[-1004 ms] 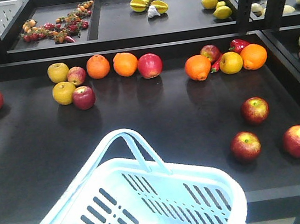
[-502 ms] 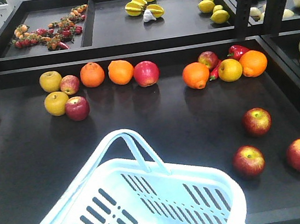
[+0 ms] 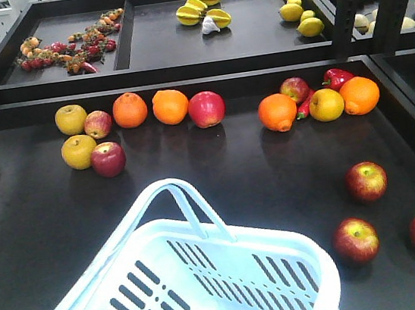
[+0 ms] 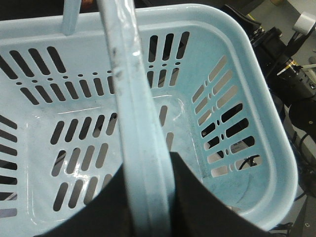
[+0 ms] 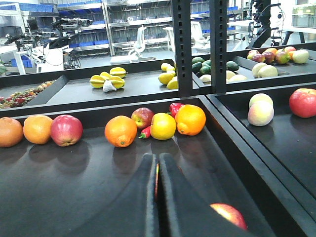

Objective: Pick three apples into basket with both arms

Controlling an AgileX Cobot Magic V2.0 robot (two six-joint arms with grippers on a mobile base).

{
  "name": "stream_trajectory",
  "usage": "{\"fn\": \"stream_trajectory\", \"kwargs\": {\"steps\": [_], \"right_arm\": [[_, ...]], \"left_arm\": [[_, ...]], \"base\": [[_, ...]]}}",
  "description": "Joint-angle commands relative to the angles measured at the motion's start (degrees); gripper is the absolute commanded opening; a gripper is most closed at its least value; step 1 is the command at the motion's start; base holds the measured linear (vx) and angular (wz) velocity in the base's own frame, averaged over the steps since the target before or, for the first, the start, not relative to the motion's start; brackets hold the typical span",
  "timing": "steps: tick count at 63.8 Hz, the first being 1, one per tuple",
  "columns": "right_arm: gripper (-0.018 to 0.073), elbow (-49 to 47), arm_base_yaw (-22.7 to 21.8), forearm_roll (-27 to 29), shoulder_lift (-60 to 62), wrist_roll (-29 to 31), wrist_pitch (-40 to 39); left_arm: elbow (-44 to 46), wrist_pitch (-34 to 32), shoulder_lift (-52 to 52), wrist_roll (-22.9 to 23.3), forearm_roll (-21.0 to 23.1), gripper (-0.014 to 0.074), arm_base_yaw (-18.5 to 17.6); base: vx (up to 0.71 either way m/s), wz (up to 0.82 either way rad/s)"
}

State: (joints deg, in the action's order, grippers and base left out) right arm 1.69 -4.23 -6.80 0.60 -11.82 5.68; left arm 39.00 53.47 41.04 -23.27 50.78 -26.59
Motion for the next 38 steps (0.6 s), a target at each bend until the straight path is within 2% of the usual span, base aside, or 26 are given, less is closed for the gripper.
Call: {"fn": "stream_trajectory", "kwargs": {"steps": [1, 38], "right_arm": [[-0.0004, 0.8, -0.3, -0.2, 0.6, 0.4, -4.3], [-0.0004, 0.8, -0.3, -0.2, 0.6, 0.4, -4.3]], "left_arm": [[1.5, -2.7, 0.0, -0.1, 4.2, -0.0007, -0.4], [1.5, -2.7, 0.0, -0.1, 4.2, -0.0006, -0.4]], "base": [[0.06, 0.01], [0.06, 0.01]]}}
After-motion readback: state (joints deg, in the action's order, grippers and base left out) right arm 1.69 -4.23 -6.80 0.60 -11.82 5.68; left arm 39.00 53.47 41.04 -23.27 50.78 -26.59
